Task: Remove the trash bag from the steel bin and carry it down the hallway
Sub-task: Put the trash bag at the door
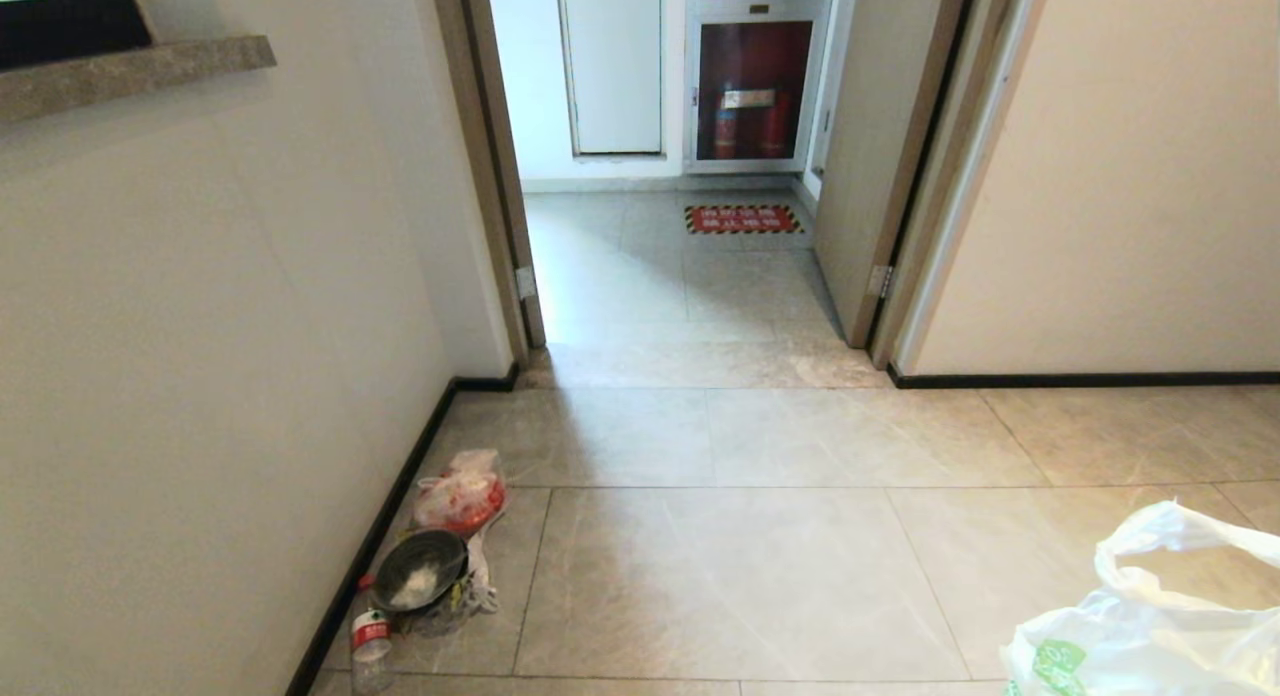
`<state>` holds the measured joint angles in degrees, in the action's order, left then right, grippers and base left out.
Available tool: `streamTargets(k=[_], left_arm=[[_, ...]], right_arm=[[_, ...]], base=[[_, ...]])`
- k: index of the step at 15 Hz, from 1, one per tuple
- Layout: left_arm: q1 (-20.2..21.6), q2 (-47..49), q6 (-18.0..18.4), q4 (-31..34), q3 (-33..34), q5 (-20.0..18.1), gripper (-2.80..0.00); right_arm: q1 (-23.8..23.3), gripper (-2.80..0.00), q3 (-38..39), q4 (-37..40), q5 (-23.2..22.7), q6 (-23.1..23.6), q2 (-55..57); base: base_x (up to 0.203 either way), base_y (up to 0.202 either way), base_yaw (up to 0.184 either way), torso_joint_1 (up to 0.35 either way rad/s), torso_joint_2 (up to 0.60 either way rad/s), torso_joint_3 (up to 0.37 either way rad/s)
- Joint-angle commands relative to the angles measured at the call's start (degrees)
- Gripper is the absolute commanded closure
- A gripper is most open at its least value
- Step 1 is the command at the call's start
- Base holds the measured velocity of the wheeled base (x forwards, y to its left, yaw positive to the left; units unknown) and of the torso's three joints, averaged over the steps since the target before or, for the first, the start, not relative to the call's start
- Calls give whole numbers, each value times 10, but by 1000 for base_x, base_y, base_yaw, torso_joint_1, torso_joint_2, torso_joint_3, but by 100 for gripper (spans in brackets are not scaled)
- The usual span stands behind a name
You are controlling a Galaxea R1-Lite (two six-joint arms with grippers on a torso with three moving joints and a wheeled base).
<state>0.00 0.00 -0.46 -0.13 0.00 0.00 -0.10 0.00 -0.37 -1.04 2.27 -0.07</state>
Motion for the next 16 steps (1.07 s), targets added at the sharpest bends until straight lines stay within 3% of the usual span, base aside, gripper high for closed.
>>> streamTargets(k=[1, 11, 16], left_arm=[[0, 1, 0, 0, 0, 0, 0], [0, 0, 0, 0, 0, 0, 0], [0, 1, -1, 0, 0, 0, 0]], right_arm=[[0, 0, 0, 0, 0, 0, 1], [0, 0, 0, 0, 0, 0, 1], [1, 0, 0, -1, 0, 0, 1]], base=[[0, -172, -2, 2, 2, 6], [0, -23, -1, 1, 0, 1], [3, -11, 141, 1, 4, 2]])
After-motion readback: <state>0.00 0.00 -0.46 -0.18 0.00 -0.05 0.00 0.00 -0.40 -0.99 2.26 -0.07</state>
